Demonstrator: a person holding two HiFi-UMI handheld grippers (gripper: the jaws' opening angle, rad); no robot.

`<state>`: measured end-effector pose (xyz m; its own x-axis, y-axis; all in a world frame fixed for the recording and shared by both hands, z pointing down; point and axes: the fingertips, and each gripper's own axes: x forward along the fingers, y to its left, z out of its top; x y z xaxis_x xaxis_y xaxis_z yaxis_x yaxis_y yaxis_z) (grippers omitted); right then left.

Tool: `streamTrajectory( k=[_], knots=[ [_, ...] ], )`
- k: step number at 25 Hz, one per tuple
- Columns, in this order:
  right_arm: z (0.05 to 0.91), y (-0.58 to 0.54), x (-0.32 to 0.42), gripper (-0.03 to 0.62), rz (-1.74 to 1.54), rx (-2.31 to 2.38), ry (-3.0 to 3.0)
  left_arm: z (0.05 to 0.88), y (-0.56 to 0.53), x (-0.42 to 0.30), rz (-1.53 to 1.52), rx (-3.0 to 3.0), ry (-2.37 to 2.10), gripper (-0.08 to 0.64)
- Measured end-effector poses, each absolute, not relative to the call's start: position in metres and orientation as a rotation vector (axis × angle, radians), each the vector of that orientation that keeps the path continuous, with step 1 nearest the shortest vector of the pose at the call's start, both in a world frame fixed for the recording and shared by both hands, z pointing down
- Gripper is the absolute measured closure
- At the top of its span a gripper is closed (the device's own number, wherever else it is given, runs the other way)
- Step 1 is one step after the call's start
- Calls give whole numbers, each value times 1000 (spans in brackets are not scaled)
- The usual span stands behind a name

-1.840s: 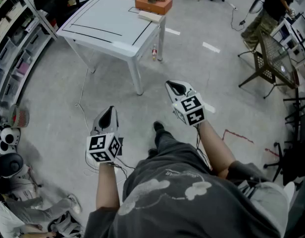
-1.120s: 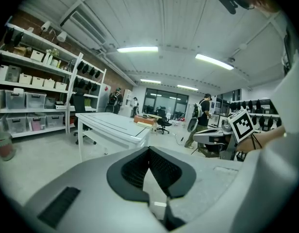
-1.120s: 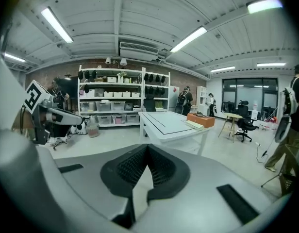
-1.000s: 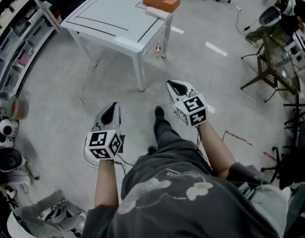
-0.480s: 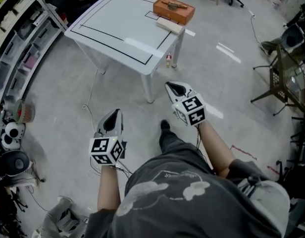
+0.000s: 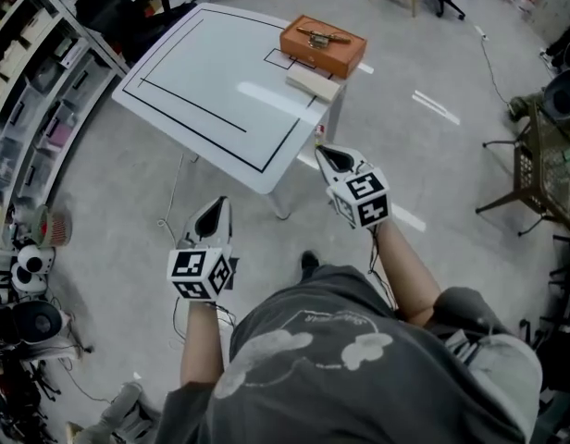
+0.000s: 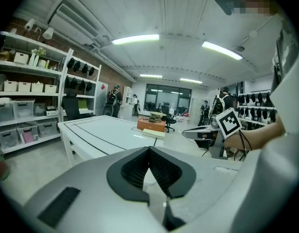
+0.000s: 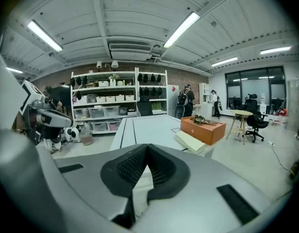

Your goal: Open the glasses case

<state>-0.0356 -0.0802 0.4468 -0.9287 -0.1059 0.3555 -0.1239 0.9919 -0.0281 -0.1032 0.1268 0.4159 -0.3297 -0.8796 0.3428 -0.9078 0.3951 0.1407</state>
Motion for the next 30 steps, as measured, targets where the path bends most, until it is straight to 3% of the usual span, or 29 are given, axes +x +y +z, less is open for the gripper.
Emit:
streamTrajectory(
  k=[18, 30],
  knots=[
    [472, -169, -30, 592, 177, 405, -2730, 427, -4, -135, 215, 1766, -2116, 558],
    [482, -224, -67, 592, 214, 741, -2611, 449, -106, -205, 281, 2020, -1812, 558]
  ],
)
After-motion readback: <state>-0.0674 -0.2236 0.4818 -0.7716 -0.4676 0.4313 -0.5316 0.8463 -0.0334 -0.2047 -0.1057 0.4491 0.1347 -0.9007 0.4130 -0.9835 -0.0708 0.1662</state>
